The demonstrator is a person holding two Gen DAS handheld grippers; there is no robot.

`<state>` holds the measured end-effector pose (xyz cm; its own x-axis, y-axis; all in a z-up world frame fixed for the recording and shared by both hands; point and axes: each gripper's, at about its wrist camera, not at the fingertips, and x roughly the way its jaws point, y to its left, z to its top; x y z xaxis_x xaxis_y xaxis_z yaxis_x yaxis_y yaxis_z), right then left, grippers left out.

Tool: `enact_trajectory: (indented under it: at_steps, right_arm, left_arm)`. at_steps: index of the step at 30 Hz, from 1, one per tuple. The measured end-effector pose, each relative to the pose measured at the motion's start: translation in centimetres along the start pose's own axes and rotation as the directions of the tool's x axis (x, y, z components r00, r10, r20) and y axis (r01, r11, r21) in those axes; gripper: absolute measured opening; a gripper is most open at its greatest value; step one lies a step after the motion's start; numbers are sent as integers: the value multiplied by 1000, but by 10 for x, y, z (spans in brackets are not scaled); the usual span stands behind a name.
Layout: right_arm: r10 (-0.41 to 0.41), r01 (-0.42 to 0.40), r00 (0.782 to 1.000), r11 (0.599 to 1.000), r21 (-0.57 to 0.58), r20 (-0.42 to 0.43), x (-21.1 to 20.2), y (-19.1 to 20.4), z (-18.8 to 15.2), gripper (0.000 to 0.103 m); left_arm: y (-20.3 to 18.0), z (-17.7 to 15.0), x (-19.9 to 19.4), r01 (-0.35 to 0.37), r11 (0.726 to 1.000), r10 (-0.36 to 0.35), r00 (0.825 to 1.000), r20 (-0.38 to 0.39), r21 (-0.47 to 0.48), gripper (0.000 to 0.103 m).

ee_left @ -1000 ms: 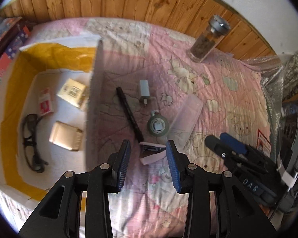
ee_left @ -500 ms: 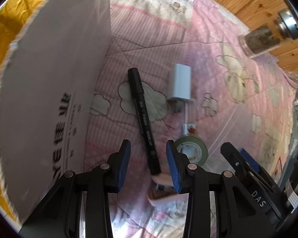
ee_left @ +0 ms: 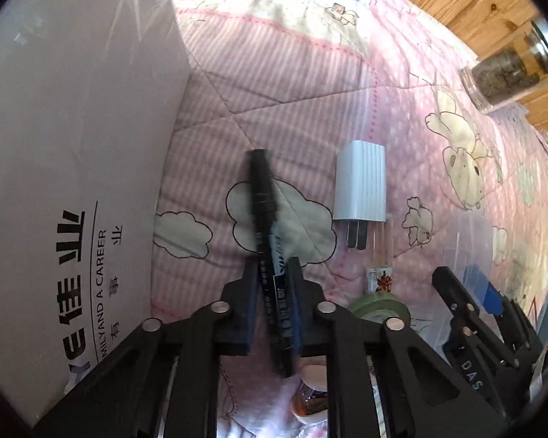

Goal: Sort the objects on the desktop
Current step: 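Grasp the black marker with the left tool while the right grasps the clear plastic case, then lift the black marker and clear case and carry them toward the white box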

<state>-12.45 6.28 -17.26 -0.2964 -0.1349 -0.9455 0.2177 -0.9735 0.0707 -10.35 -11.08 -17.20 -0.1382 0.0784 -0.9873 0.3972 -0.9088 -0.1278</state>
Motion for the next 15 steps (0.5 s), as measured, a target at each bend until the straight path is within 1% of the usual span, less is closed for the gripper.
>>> enact_trajectory:
  at_steps: [2, 5, 8, 14, 15]
  right_arm:
    - [37, -37, 999, 999, 9, 2, -3, -10, -3, 52]
    - [59, -60, 998, 997, 38, 10, -13, -24, -8, 52]
    - [77, -79, 997, 995, 65, 26, -27, -36, -13, 52]
    - [122, -127, 991, 984, 121, 49, -52, -59, -23, 52]
    - [128, -133, 990, 983, 127, 51, -55, -53, -19, 52]
  left_arm:
    - [-1, -2, -3, 36, 999, -36, 999, -4, -4, 13]
    - [-5, -9, -14, 83, 996, -83, 997, -2, -11, 13]
    - [-8, -17, -27, 111, 994, -111, 994, 11, -11, 13]
    - [-10, -35, -59, 145, 989, -145, 988, 52, -4, 13]
    - [-8, -36, -63, 150, 989, -150, 987, 59, 0, 13]
